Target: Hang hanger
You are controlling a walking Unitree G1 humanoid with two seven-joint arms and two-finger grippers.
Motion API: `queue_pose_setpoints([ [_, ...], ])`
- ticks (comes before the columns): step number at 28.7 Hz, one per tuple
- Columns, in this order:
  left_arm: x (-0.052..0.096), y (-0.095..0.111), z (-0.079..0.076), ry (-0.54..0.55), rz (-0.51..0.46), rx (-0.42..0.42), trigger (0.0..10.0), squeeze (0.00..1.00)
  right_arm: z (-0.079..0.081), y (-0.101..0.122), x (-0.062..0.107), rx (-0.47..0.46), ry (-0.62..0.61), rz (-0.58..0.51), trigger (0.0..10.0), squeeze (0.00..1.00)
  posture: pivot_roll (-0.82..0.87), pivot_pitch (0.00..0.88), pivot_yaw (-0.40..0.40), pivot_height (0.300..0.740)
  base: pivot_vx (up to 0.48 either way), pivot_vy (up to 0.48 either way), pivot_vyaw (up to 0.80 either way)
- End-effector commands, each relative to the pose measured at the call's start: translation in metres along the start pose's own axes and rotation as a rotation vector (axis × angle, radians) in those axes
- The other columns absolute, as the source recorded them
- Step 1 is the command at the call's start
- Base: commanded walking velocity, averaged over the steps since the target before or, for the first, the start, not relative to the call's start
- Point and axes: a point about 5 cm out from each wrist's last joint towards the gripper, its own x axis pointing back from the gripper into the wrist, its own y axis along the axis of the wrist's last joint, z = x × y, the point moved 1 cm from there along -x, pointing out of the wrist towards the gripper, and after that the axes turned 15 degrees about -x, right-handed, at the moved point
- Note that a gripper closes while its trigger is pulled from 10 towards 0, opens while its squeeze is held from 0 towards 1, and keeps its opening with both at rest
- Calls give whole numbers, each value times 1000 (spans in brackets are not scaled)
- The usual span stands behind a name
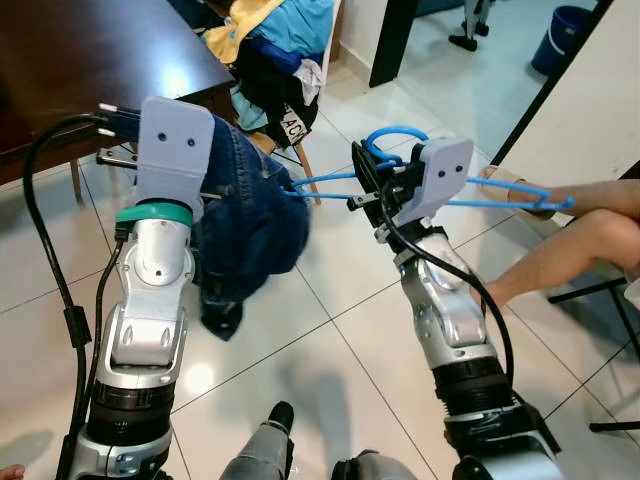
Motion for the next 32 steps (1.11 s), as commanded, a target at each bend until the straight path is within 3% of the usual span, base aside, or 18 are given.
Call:
queue_pose_setpoints([
  [1, -6, 5, 13, 62, -33, -12, 10000, 0, -2, -1, 1, -11, -10, -2, 10000, 0, 130, 67, 11, 740, 0, 0, 706],
  [7, -7, 2, 13, 64, -18, -21, 10000, 0, -3, 0, 2, -15, -19, -8, 10000, 0, 128, 69, 15, 740, 46, 0, 706],
  [32, -11, 1, 13, 81, -9, -38, 10000, 0, 2, 2, 1, -44, 2, -28, 10000, 0, 128, 70, 17, 740, 454, 0, 63],
])
